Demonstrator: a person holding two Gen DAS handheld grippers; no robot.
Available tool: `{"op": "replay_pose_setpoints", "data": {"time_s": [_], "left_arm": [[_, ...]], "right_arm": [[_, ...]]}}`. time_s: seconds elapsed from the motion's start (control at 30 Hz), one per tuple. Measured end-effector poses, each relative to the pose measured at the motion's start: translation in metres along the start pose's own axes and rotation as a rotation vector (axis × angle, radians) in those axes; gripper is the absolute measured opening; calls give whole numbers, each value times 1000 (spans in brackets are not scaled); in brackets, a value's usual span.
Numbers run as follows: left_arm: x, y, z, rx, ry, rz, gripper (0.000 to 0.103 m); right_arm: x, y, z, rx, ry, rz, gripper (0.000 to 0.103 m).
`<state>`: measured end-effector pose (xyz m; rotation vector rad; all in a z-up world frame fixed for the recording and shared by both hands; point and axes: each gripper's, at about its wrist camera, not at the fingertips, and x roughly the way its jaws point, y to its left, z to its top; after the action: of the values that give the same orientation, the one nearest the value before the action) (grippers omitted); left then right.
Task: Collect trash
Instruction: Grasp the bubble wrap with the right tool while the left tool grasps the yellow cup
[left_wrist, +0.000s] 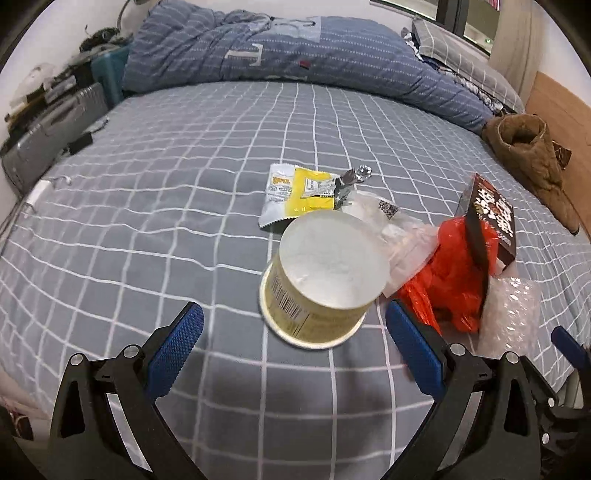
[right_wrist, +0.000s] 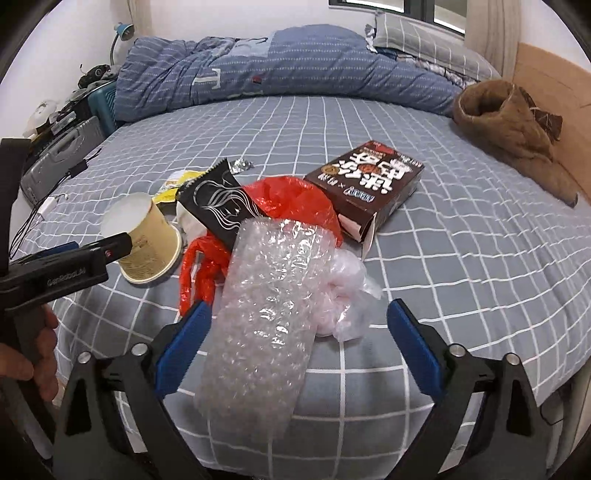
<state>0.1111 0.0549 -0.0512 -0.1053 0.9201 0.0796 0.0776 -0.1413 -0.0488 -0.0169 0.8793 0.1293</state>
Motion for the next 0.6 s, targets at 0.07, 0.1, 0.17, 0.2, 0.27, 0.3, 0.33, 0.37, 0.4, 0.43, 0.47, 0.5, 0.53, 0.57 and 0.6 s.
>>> {"op": "replay_pose_setpoints", "data": {"time_s": [0.07,0.1,0.17,0.2,0.27,0.3,0.33,0.37,0.4,0.43,0.47,0.5,0.53,0.57,0.6], "left_arm": [[7,-2,1,5,2,-2,97],[9,-2,2,5,3,-12,97],[14,-3,3,-4,8,-36,96],[16,-4,4,-4,10,-38,97],[20,-7,6,12,-1,-12,97],[21,-8,7,20,-7,3,97],[21,-9,7,24,-15,15,96],[21,-10,8,29,-27,25,96],[22,-10,9,30,-37,29,96],[23,-10,10,27,-38,27,95],[25,-10,10,22,-35,19,93],[27,-11,10,20,-28,15,92],[30,-11,10,21,-23,13,90],[32,-12,9,23,-18,8,86],[35,-12,9,23,-12,0,84]], "right_arm": [[6,1,0,-2,7,5,91],[9,2,0,-5,10,8,88],[14,3,1,-7,18,22,86],[16,3,0,-5,20,26,84],[18,3,1,-5,20,34,82],[20,3,1,-8,21,35,80],[20,3,1,-9,22,34,78],[22,4,0,-13,24,32,76],[22,5,-1,-17,25,31,74],[24,7,-3,-24,31,30,71],[25,8,-3,-29,33,33,70],[26,9,-4,-35,37,33,67],[26,10,-5,-40,41,31,65],[27,10,-6,-41,45,33,63],[27,10,-6,-40,48,37,59]]}}
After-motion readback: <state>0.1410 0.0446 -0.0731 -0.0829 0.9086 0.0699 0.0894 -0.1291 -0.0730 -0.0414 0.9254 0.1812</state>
